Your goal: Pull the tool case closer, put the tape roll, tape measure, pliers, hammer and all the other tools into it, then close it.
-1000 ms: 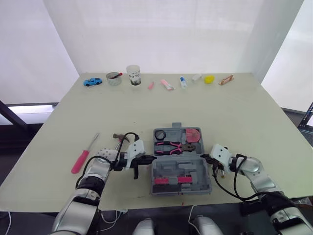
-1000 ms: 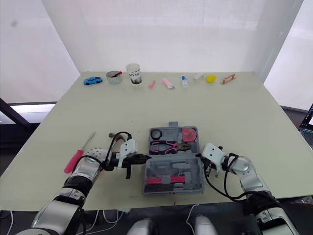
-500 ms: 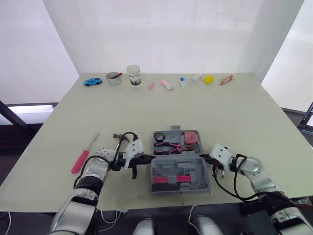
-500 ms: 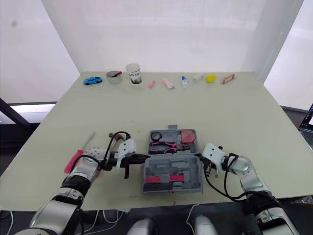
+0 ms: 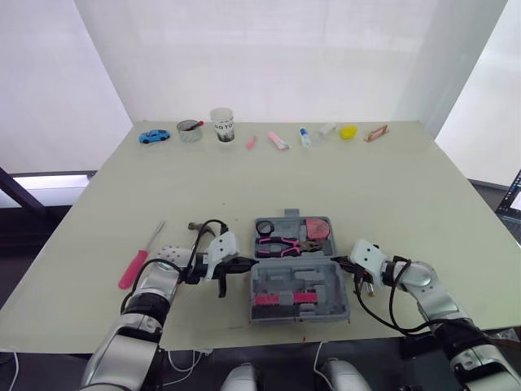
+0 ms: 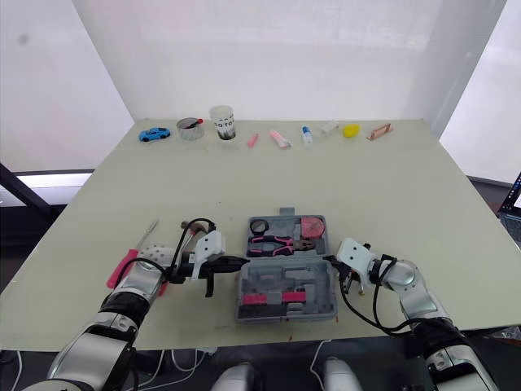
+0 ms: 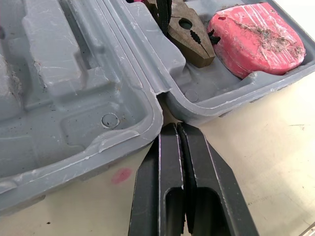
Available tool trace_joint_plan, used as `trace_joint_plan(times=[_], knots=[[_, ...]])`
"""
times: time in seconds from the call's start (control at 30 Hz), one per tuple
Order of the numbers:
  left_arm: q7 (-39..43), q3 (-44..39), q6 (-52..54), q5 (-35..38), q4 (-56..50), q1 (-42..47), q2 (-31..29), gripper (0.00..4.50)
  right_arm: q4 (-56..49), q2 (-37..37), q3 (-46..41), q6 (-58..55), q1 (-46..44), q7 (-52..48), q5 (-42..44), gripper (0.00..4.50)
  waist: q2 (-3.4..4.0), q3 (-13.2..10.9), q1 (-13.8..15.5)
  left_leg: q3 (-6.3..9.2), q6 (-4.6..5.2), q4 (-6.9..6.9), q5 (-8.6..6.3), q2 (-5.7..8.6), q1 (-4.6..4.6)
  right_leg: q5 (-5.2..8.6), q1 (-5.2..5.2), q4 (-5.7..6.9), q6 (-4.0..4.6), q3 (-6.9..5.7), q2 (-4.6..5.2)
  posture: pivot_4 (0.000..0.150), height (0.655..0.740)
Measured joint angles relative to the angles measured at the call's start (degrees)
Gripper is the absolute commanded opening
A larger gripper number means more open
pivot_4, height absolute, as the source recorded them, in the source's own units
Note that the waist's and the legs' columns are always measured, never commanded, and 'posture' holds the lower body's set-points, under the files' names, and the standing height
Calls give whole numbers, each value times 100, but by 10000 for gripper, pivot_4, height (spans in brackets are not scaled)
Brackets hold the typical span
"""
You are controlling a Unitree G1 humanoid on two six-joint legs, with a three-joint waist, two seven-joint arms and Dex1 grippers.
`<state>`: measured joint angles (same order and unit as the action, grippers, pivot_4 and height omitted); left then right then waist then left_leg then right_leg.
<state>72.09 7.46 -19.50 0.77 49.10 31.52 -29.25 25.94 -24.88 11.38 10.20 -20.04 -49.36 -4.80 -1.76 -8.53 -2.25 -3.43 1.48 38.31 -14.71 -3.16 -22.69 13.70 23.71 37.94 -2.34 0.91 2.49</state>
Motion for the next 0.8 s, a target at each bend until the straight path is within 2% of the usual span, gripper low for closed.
trace_joint_plan(times=[0.8], knots=[[-7,9,73,37,-365,-236,66,0,-219,-154,5,-114,108,-198,97,633,0,0,49,-1,0,-2,-1,1,-7,1,0,-10,-1,0,2,1500,7400]])
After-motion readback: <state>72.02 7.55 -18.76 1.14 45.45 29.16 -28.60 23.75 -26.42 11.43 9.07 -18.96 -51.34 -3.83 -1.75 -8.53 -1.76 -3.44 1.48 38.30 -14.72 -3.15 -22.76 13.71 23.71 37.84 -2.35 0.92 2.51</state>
